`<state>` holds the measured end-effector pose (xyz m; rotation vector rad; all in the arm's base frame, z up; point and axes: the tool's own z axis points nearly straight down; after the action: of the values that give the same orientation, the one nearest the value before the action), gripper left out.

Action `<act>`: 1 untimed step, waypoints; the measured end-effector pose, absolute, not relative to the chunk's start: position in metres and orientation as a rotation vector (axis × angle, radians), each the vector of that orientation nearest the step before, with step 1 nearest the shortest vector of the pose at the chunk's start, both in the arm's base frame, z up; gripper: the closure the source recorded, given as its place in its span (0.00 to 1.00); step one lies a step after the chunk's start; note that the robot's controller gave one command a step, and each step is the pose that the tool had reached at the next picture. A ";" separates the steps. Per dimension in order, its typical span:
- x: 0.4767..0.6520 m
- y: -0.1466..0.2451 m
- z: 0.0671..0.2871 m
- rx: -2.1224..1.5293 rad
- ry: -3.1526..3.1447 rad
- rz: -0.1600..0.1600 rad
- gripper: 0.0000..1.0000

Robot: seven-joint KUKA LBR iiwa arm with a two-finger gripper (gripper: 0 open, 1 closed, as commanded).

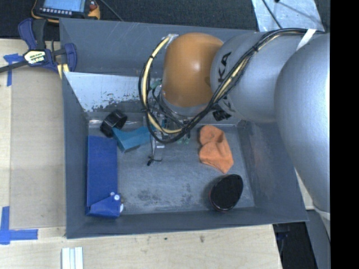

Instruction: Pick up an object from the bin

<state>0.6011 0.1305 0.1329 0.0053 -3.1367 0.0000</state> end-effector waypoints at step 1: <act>0.603 0.130 0.138 0.000 -3.144 -0.002 0.00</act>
Offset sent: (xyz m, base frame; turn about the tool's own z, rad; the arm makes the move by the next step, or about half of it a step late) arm 0.0222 -0.0065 -0.0200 -0.0369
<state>0.6028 0.1299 0.1381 0.0004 -3.1443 -0.0018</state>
